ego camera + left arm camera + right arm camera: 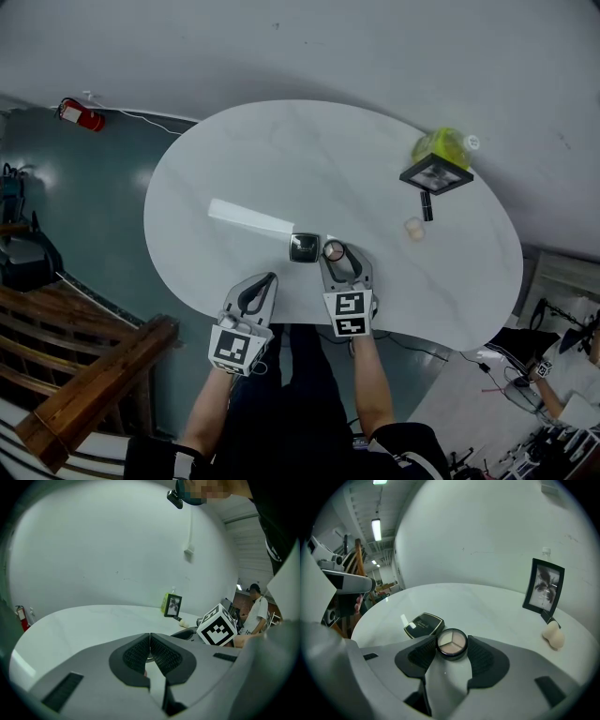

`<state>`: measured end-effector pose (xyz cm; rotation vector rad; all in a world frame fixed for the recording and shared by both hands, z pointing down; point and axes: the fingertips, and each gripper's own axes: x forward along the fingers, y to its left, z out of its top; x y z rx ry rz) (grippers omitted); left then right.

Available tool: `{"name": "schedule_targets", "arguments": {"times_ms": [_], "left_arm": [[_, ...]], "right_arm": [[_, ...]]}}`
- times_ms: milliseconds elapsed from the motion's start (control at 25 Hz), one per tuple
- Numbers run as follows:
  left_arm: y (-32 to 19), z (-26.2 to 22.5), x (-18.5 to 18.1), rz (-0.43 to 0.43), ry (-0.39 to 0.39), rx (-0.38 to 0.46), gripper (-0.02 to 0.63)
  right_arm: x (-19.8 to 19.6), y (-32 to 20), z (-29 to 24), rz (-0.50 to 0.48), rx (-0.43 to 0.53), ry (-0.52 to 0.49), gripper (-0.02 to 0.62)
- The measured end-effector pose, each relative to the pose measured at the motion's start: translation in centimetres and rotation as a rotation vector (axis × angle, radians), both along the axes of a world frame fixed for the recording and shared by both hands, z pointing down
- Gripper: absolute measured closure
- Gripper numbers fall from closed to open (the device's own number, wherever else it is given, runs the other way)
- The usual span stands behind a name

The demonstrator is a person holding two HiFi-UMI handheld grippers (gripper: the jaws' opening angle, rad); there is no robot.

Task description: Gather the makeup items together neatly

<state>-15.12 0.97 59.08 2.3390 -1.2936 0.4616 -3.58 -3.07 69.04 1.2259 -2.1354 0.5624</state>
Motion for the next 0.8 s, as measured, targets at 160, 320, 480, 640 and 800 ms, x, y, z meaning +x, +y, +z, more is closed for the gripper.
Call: {"name": "schedule_targets", "arguments": {"times_ms": [160,320,480,640,800], "left_arm": [[0.0,0.2,0.0,-0.003,0.012,0.006,0.586],[-0.1,0.2,0.3,0.014,-0.002,-0.001,0.586],[-0.1,0.3,0.3,0.012,-0.008,-0.004,0.586],[-0.4,-0.2,0.2,-0.002,0.024,0.037,0.586],[-0.4,-0.6,-0.1,0.006,-0.014,0.009,0.586]], "right_arm": [[0.0,-0.1,0.2,0.002,-0.005,0.013,0.368],[0.0,-0.1,0.2,0.025,0.004,0.019,0.367],[-0.3,0.1,0.2,0.019,-0.004,0.002,0.367],[-0.2,0.2,-0.1,0.046,-0.002,-0.015,0.367],[0.1,-0.2,-1.4,0.066,0.023,-0.028,0.367]]}}
